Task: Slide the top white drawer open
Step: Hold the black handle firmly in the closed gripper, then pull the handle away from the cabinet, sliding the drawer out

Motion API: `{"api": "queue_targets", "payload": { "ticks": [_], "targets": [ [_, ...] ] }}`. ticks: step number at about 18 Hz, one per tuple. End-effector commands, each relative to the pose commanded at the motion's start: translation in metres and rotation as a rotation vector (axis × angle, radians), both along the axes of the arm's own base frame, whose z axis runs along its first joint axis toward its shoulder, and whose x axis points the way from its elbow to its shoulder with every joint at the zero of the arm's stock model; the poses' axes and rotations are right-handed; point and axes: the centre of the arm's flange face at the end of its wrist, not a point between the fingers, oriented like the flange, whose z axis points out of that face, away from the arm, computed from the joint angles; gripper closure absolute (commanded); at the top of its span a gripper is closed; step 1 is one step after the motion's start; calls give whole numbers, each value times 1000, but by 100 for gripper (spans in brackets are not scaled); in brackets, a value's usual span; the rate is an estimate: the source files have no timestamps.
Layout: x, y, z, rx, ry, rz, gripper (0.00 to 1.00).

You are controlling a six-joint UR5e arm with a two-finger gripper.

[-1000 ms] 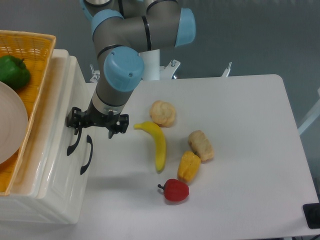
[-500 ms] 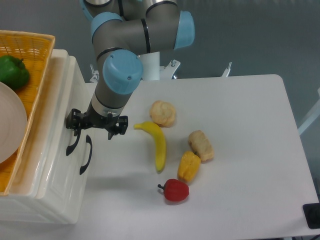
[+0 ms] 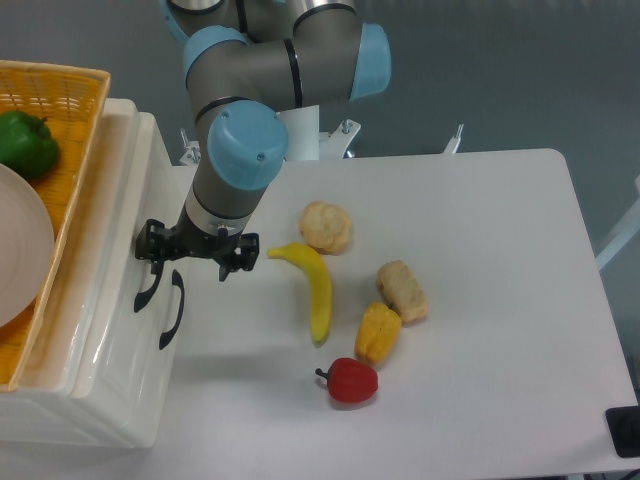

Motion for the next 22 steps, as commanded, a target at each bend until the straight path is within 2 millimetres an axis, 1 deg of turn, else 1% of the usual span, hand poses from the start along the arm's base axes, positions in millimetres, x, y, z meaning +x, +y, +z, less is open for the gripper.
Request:
{"api": "queue_targets", "payload": {
  "ticks": [9, 12, 22],
  "targets": [
    [-15, -6, -1, -21, 31, 16, 0],
    [-25, -10, 0, -16, 34, 24, 0],
    [-41, -17, -2, 8, 54, -43, 0]
  ]
}}
